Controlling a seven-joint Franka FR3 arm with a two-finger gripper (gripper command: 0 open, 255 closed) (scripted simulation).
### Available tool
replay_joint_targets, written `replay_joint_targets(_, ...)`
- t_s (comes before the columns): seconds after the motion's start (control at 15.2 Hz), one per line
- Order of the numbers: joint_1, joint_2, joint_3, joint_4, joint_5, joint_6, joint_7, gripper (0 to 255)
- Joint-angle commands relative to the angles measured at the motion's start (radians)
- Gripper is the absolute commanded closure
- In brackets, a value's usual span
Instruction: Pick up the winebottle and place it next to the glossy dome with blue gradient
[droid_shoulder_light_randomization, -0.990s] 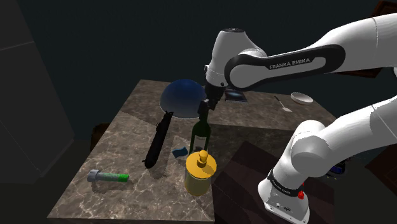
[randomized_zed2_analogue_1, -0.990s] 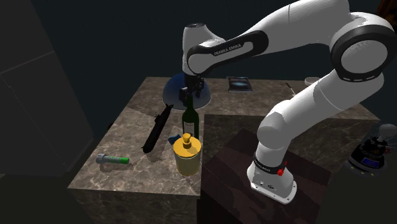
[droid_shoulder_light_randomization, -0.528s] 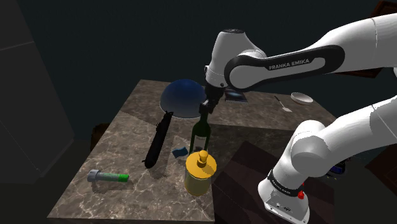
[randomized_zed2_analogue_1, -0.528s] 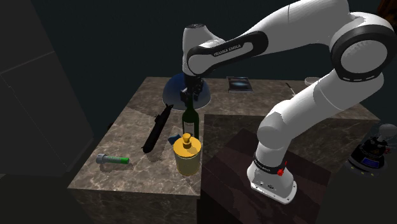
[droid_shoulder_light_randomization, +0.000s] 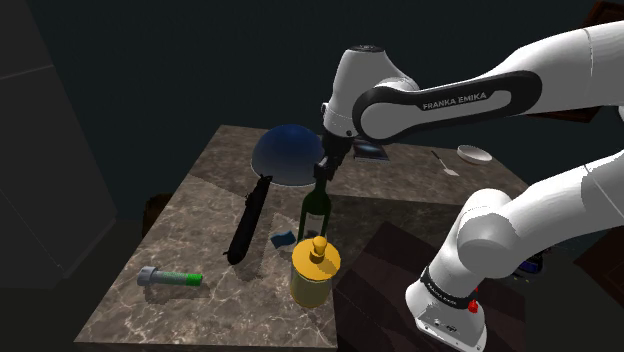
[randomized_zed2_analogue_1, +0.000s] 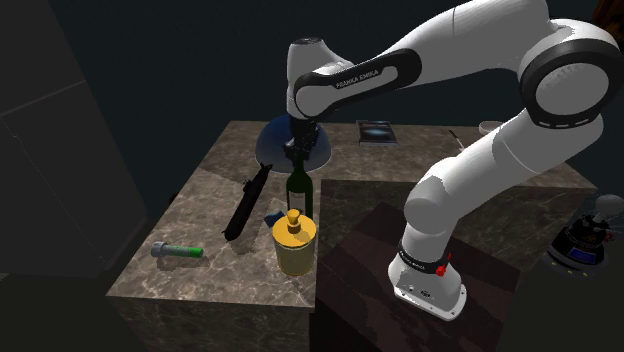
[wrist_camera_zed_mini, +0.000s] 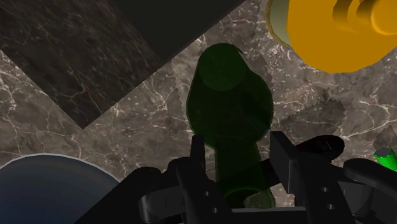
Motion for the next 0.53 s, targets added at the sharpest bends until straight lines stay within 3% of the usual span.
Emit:
replay_joint_targets(0.0,0.0,0.0,0.0,-0.001,0.0,0.0,0.0,255)
replay_joint_targets(0.46,-0.001,-0.023,-0.008,0.078,-0.003,-0.101,-0.004,255)
